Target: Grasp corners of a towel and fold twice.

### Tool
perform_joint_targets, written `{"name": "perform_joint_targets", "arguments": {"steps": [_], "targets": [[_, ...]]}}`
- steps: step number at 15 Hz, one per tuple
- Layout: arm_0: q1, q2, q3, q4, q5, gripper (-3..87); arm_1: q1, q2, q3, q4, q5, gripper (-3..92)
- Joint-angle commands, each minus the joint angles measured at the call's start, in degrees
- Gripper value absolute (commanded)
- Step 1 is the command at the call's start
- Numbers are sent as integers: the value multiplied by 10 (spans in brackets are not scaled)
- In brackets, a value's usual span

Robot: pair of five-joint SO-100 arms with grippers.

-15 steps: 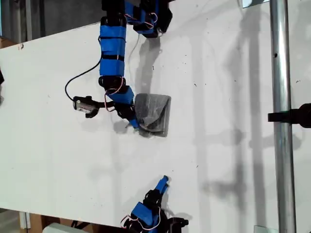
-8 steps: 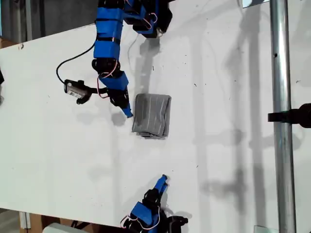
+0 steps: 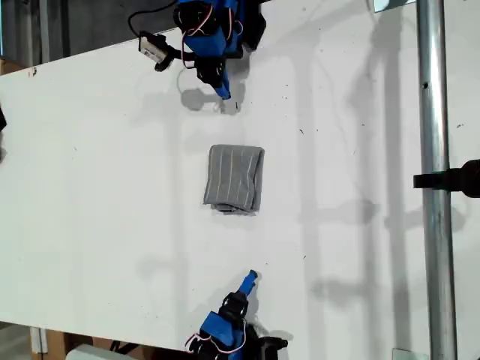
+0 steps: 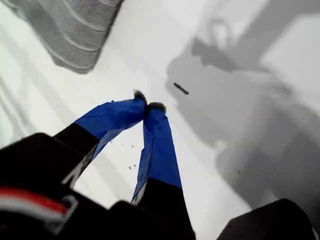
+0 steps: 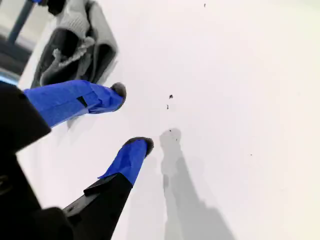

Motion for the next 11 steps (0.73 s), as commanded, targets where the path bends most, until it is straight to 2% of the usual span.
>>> {"name": "perform_joint_targets", "arguments": {"steps": [1,3,11], "targets": [[-7,3,2,7,67,156,-5,20,2,35,9,113],[-6,3,2,4,202,154,-25,21,1,35,9,117],[-6,3,2,5,198,142,-35,21,1,35,9,117]]}}
